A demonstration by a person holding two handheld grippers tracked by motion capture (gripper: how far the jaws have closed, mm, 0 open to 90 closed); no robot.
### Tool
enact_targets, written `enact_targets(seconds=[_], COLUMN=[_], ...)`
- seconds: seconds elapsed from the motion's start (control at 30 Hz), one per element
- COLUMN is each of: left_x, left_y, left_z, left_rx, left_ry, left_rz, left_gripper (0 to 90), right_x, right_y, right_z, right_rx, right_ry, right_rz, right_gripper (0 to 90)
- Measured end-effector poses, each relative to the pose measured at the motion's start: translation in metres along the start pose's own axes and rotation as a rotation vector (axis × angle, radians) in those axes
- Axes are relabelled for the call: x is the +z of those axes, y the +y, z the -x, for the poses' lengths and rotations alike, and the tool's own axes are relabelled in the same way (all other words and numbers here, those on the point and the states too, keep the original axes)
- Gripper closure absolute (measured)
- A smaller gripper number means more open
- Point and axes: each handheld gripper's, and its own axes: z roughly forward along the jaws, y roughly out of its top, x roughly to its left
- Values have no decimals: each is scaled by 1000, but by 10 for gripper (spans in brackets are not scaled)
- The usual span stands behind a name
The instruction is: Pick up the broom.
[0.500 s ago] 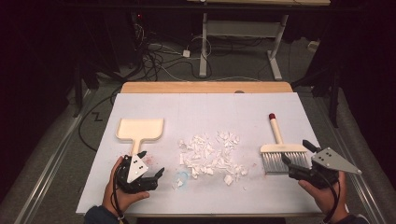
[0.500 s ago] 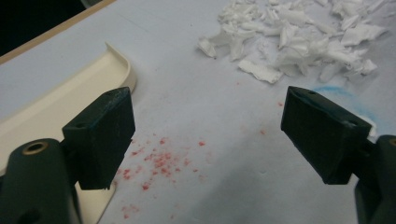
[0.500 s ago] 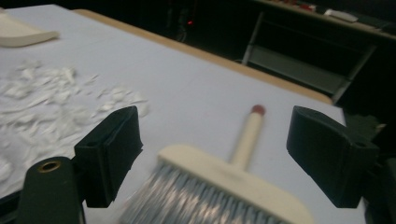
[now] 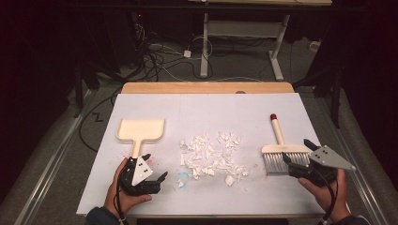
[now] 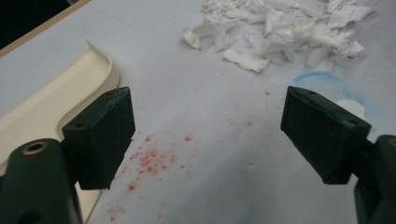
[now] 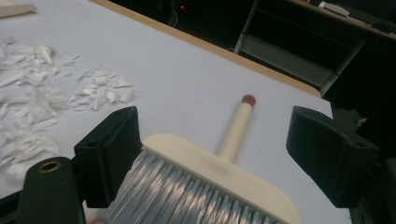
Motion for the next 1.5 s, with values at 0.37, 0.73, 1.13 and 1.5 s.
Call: enact_targets(seconds=[0.37, 0.73, 1.13, 1.5], left_x=[2, 2, 2, 5], left_y=[0, -3, -3, -2], left_z=[-1, -3, -3, -3], left_rx=[-2, 5, 5, -22], left_ry=[-6, -3, -9, -28], left_rz=[-19, -32, -38, -50], left_gripper=[169, 169, 170, 178], right_x=[68, 139, 151, 150], right_y=[21, 10, 0, -1], right_z=[42, 52, 50, 44], right_rx=[126, 285, 290, 279], right_ry=[-51, -15, 32, 35], right_rz=[-214, -469, -529, -494], right_gripper=[197, 351, 632, 711])
